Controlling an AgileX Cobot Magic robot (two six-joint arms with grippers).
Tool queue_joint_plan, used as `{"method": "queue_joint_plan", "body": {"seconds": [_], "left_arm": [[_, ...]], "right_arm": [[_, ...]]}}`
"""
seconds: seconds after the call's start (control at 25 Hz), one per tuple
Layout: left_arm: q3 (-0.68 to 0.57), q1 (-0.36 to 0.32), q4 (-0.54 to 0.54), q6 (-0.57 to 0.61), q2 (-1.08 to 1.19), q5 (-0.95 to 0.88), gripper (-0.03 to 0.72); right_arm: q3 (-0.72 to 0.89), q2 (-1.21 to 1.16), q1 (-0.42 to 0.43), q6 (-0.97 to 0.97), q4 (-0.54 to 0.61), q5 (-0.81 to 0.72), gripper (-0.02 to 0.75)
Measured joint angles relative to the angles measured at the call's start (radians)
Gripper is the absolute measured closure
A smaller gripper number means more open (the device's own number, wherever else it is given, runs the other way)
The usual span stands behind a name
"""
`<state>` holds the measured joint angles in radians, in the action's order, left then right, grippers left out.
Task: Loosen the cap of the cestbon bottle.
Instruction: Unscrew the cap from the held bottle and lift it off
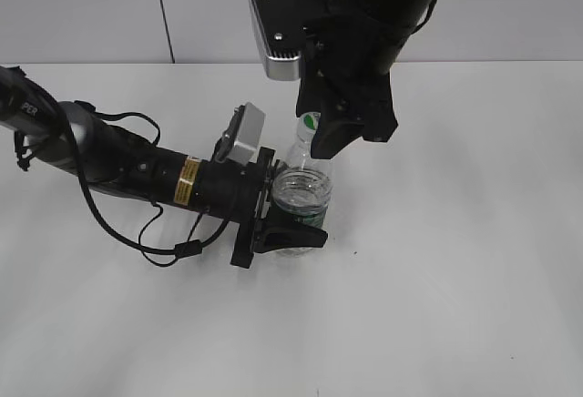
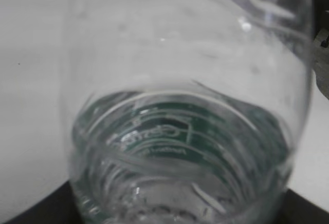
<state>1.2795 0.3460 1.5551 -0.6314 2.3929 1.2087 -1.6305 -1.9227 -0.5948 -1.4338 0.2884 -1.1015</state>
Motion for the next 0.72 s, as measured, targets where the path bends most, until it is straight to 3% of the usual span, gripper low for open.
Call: {"method": "queue_joint_plan", "body": {"seconds": [0.32, 0.72], "left_arm": [[0.000, -0.001, 0.000, -0.002, 0.000, 0.000, 0.283], [0.000, -0.002, 0.002, -0.002, 0.000, 0.002, 0.283]], "right_arm": [[-0.005, 0.000, 0.000, 0.202, 0.031, -0.004, 0.258], [-0.152, 0.000, 0.000, 0.817, -0.041, -0.007, 0.255]]}}
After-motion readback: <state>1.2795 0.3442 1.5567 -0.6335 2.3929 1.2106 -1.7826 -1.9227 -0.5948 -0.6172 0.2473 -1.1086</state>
